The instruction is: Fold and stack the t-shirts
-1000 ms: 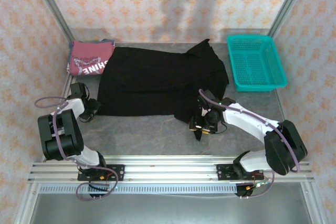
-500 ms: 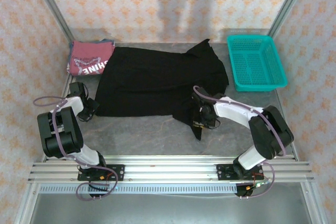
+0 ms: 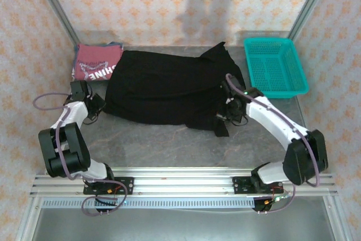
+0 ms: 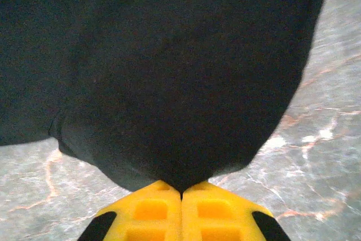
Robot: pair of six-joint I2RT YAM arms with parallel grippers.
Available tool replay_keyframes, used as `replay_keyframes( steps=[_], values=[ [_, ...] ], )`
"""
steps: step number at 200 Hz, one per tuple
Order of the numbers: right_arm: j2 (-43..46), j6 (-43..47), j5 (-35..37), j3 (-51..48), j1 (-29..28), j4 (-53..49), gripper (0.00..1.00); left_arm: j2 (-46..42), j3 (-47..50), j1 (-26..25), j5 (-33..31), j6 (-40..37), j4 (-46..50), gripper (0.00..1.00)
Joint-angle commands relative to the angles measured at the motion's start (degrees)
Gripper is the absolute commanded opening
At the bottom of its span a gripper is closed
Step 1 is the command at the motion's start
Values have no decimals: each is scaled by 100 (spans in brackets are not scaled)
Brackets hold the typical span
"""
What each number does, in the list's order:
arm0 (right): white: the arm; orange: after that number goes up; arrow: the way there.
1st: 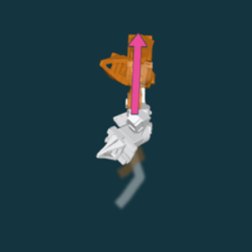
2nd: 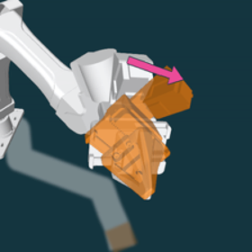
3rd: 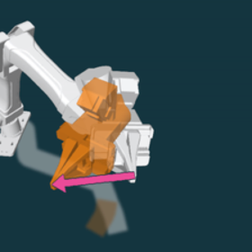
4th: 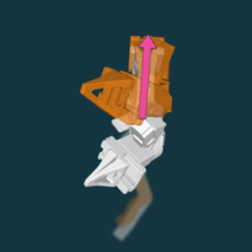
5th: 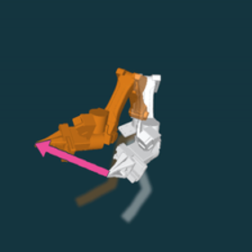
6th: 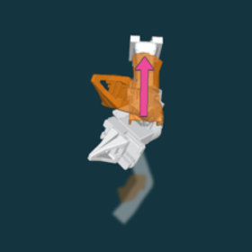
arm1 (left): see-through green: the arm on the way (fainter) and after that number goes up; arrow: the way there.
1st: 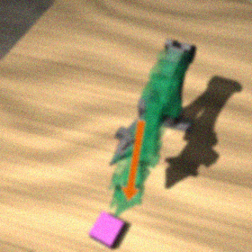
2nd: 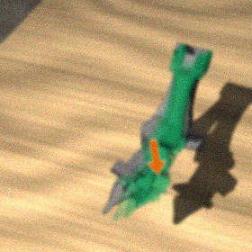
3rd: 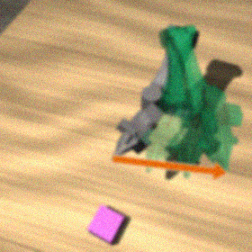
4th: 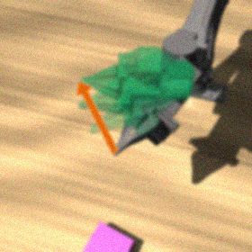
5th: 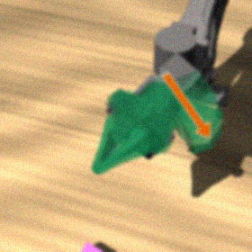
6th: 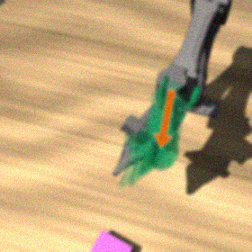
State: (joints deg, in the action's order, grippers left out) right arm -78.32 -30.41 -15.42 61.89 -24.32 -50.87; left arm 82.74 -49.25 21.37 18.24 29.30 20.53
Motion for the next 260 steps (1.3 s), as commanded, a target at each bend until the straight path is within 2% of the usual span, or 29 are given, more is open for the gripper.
replay_keyframes(
  steps=[1, 35, 86, 104, 122, 147, 172, 199, 219, 260],
  values=[
    [198, 207, 66, 207, 309, -964, 0, -345, -346, -27, 168, -222, 360, 0],
    [-12, 466, -144, 51, 811, -848, 0, -450, -572, -72, 352, -271, 472, 0],
    [-1812, 1034, -308, 440, 1469, 375, 0, 183, -802, -610, 57, -391, 401, 0],
    [-2468, 1286, -267, 980, 1526, 524, 16, 375, -908, -716, -34, -347, 339, 0],
    [-2506, 1392, -109, 1216, 1544, 378, 48, 437, -987, -784, -29, -304, 382, 0],
    [-1486, 1378, -4, 738, 1545, 204, 61, 267, -886, -871, 23, -315, 409, 0],
    [-417, 1273, 79, -8, 1545, -187, 61, 126, -697, -912, 122, -251, 387, 0],
    [190, 1036, -116, -925, 1566, -46, 58, 21, -556, -983, 148, -179, 341, 0],
    [182, 896, -337, -1380, 1682, 474, 54, -8, -499, -1005, 146, -161, 323, 0],
    [-365, 958, -395, -1507, 1737, 1101, 44, -77, -445, -1017, 155, -188, 356, 0]
  ],
)
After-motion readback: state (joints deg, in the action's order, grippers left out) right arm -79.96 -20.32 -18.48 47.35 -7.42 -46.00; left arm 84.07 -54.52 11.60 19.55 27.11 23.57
